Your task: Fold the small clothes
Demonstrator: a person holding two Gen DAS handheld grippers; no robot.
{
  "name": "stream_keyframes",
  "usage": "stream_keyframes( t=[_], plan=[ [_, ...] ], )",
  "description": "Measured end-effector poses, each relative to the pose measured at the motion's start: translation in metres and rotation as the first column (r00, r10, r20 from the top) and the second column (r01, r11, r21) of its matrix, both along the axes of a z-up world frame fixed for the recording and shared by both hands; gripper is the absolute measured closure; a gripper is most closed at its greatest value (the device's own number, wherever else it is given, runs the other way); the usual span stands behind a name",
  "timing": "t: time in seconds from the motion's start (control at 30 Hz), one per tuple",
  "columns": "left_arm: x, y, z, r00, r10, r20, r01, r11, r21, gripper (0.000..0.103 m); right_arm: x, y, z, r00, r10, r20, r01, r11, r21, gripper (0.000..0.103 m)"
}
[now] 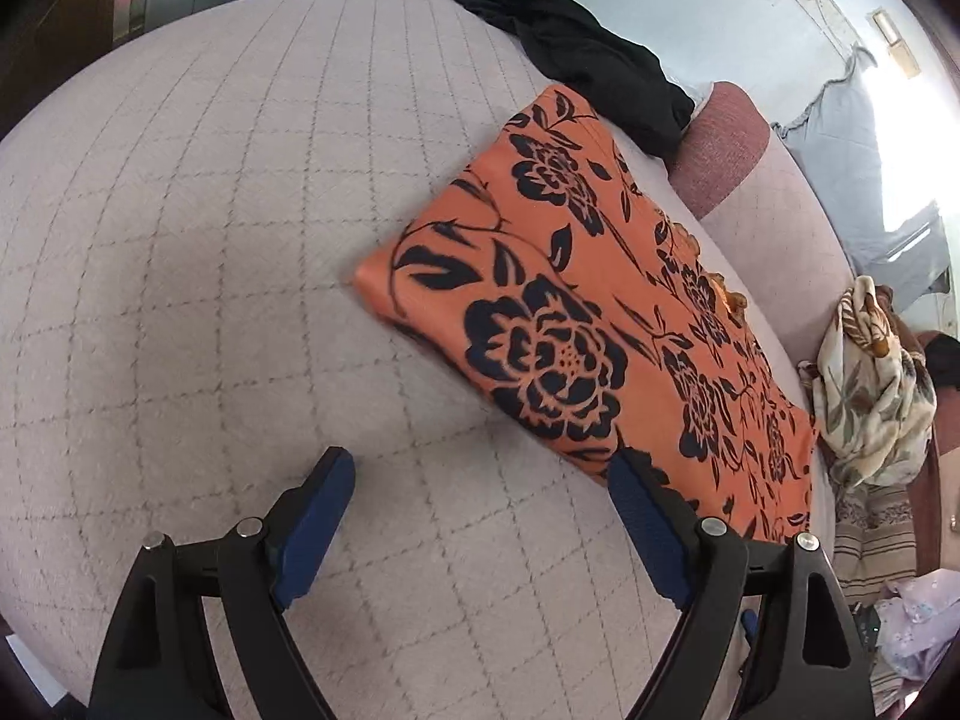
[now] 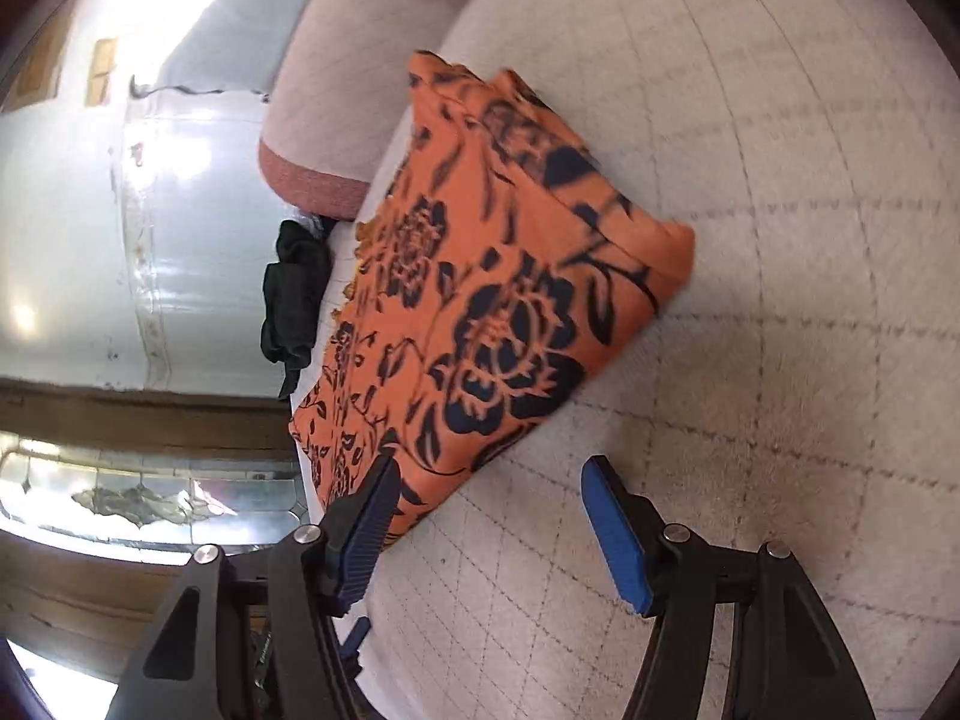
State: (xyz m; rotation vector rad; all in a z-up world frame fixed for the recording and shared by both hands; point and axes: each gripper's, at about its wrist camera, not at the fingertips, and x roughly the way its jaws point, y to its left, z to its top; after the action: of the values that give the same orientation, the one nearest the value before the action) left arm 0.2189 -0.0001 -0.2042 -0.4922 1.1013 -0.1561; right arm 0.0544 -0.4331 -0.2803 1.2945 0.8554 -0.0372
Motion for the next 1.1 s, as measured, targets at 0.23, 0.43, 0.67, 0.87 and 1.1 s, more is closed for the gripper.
stream_keyframes(
  t=[0.23, 0.43, 0.67, 0.87, 1.1],
  plan=[
    [0.042, -0.004, -0.009, 0.992, 0.109, 0.055, -0.105, 0.992, -0.072, 0.000, 0.021, -0.012, -0.017, 0.992, -0.115, 0.045, 0.113, 0.992, 0.056, 0.035],
    [0.054, 0.000, -0.011, 0.973, 0.193, 0.123, -0.179, 0.977, -0.113, 0.000, 0.051, -0.027, -0.021, 0.986, -0.145, 0.077, 0.140, 0.988, 0.068, 0.036],
    [0.054, 0.007, -0.015, 0.968, 0.224, 0.114, -0.204, 0.966, -0.160, 0.060, 0.086, -0.039, -0.024, 0.975, -0.180, 0.129, 0.171, 0.982, 0.078, 0.044],
    [0.056, 0.007, -0.020, 0.957, 0.265, 0.114, -0.242, 0.953, -0.182, 0.057, 0.106, -0.032, -0.025, 0.981, -0.179, 0.076, 0.182, 0.983, -0.028, 0.082],
    [0.059, -0.001, -0.016, 0.963, 0.225, 0.145, -0.204, 0.968, -0.147, 0.073, 0.115, -0.025, -0.020, 0.983, -0.171, 0.064, 0.175, 0.983, -0.061, 0.083]
  ],
)
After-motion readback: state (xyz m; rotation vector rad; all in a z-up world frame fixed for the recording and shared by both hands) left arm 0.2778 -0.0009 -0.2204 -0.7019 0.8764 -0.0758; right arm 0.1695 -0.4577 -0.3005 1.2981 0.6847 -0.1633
